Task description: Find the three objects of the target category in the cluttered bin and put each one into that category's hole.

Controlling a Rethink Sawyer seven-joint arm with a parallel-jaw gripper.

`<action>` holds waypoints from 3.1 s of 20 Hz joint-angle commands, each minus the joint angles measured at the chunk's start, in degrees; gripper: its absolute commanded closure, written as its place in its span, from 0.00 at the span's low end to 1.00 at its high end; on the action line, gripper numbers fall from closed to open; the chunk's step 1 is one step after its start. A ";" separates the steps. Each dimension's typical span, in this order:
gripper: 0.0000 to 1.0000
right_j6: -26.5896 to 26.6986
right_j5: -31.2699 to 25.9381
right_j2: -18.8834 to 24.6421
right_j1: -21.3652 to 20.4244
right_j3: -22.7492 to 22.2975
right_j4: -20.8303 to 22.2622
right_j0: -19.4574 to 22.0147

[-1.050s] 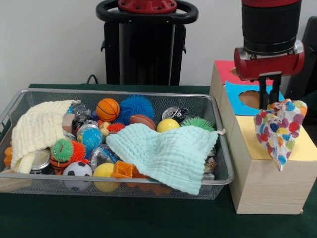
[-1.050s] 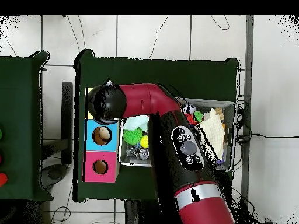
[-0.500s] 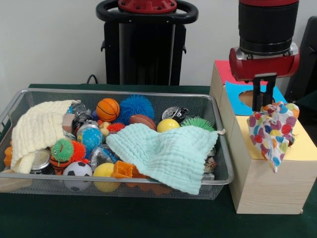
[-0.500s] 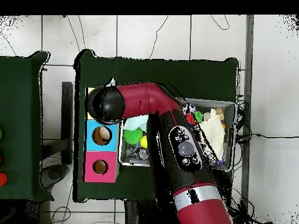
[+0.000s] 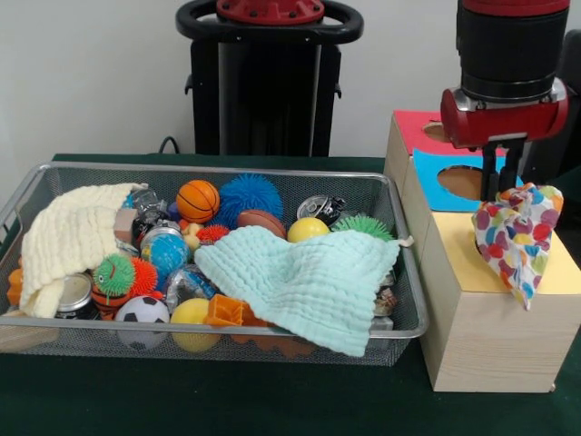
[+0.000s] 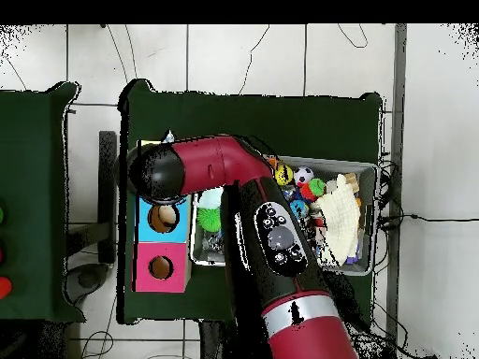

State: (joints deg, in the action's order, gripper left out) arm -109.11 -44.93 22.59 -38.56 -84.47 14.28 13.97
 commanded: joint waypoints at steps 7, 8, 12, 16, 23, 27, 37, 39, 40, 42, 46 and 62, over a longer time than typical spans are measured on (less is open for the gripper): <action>1.00 -2.92 3.24 -4.32 2.69 -5.12 3.74 -0.17; 1.00 -2.72 3.38 -4.44 2.69 -5.20 3.80 0.00; 1.00 -2.42 4.67 -4.76 3.23 -5.58 4.08 0.02; 1.00 -2.50 6.60 -5.25 3.33 -7.04 4.34 -0.02; 1.00 -3.05 8.75 -5.62 4.52 -8.43 3.68 -0.67; 1.00 -3.74 7.88 -5.17 3.08 -11.18 2.11 -1.48; 1.00 -7.49 10.47 -7.60 3.95 -10.83 1.49 -5.80; 1.00 -8.80 11.20 -8.31 3.94 -11.10 0.88 -6.86; 1.00 -9.38 11.85 -8.62 3.77 -11.49 0.65 -7.33; 1.00 -11.10 13.07 -9.41 4.40 -10.81 -0.02 -8.85; 1.00 -10.97 15.53 -9.52 5.71 -9.37 -1.33 -9.24; 1.00 0.08 13.12 -7.37 6.76 -0.72 -0.53 -1.70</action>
State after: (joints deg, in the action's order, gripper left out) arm -109.13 -31.95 13.73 -36.33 -88.44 12.97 8.55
